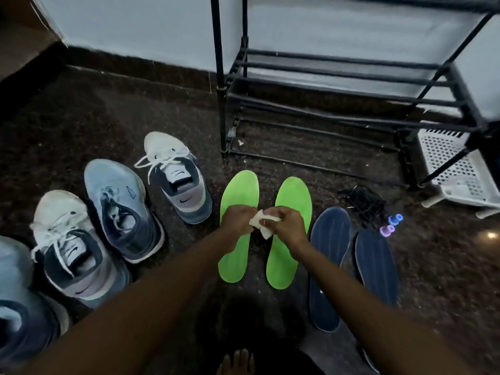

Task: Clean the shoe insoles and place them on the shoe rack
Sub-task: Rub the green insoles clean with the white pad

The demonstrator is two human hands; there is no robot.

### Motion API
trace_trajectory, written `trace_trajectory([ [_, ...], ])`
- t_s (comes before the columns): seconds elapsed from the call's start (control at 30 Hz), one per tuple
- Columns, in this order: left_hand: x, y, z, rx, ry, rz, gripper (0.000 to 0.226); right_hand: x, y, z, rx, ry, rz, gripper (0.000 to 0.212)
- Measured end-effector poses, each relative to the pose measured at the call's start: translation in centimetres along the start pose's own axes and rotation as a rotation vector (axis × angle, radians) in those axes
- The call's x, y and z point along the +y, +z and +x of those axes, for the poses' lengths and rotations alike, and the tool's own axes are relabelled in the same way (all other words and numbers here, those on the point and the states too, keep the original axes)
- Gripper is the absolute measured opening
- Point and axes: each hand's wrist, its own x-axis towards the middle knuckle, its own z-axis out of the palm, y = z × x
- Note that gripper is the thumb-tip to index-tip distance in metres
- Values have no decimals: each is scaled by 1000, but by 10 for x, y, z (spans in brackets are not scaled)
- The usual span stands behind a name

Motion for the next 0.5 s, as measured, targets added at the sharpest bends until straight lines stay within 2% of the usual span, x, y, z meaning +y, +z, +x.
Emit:
trace_trajectory([
  [0.13, -29, -9, 32, 262, 119, 299, 23, 17, 23, 29, 53, 187, 143, 34],
  [0.27, -46, -8, 43, 263, 137, 440, 36, 24, 39, 48, 98, 250, 215, 24],
  [0.5, -49, -9, 55, 303, 67, 276, 48, 27, 53, 56, 89, 341, 235, 23],
])
